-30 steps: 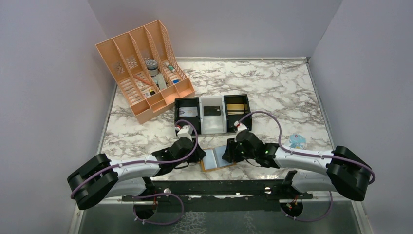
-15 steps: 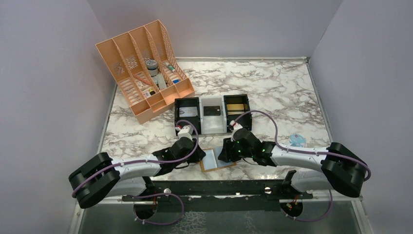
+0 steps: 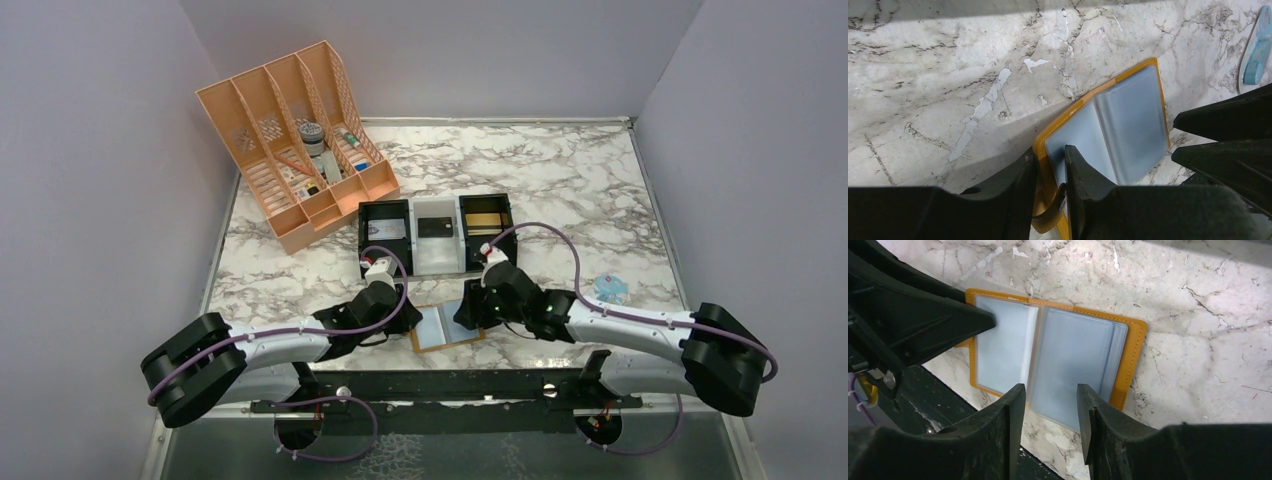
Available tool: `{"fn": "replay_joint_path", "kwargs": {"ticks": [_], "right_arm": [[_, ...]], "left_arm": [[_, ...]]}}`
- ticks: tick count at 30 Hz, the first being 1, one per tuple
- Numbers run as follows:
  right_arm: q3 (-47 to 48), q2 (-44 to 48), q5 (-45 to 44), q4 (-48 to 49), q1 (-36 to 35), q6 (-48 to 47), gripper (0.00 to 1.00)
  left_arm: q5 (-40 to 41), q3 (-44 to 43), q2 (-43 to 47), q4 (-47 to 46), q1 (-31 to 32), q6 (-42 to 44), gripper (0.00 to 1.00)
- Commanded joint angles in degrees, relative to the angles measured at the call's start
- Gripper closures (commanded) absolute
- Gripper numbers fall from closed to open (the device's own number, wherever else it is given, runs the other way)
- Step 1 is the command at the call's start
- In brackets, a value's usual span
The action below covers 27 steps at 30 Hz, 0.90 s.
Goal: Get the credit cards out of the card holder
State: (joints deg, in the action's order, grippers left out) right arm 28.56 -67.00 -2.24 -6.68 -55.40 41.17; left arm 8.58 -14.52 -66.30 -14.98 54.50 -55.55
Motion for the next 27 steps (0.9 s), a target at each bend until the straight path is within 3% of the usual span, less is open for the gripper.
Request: {"fn": "replay_joint_path", "kwargs": {"ticks": [1,18,27], "right_arm": [[-0.8,-2.2,0.5,0.4,-0.1,0.8,0.56],[-0.2,-5.1,-1.6,-1.0,-0.1,0.8,0.56],[-2.0,-11.7,6.5,5.7,0.0,3.6,0.56]], "left_arm": [[-0.3,-1.0,0.3,-0.9,0.3,1.0,0.72],[-0.6,-1.2,-0.6,-0.9,0.3,1.0,0.73],[-0.8,-1.4,-1.2,-0.9,0.3,1.1,0.73]]}}
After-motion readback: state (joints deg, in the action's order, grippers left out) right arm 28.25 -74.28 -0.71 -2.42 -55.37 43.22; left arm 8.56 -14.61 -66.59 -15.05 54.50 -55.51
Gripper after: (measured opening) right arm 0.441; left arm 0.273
